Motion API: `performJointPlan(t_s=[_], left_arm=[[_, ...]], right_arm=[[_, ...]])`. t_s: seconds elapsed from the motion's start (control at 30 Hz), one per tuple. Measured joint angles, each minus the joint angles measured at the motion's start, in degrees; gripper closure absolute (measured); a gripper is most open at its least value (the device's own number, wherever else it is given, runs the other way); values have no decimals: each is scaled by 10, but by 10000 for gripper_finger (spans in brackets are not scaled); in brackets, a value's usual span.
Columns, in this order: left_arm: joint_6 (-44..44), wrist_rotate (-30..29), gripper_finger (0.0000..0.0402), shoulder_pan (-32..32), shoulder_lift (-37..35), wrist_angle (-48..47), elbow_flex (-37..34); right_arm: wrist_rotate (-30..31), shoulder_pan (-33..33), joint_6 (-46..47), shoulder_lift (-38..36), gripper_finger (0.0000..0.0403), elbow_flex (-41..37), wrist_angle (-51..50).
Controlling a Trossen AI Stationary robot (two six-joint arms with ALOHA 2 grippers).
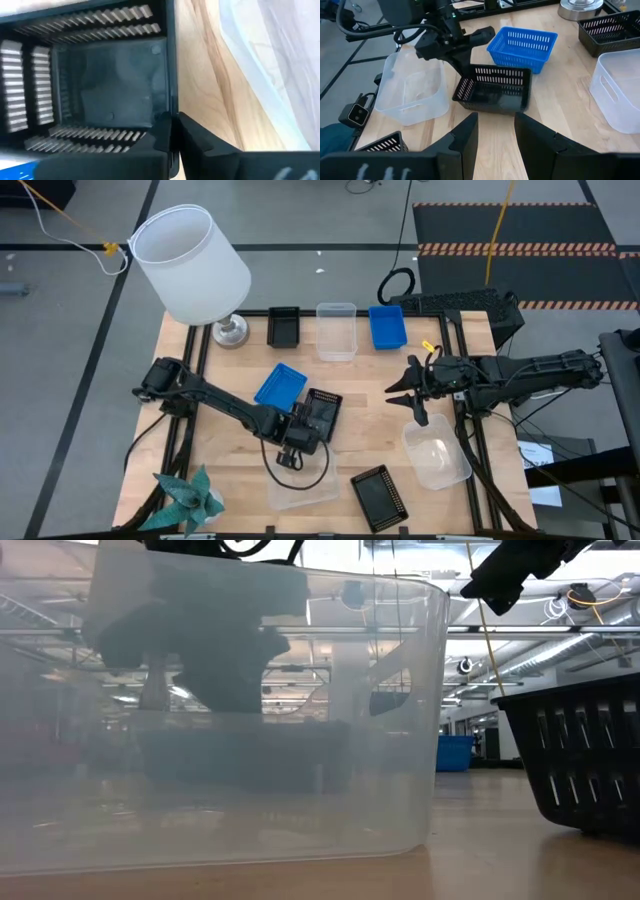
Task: Stack baskets by color
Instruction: Stack the middle black bin on the top left black bin
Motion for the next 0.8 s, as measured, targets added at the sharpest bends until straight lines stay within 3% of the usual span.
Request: performJointPlan(t_s=[0.33,0.6,0.8], left_arm=[[11,-18,393,0,-1,-57,60],[12,-75,394,1,-25,-179,146],[12,-143,394,6,-92,-229,156]], right_arm=[[0,0,-2,0,282,0,0],[0,0,-2,0,282,0,0],[0,0,-2,0,282,0,0]])
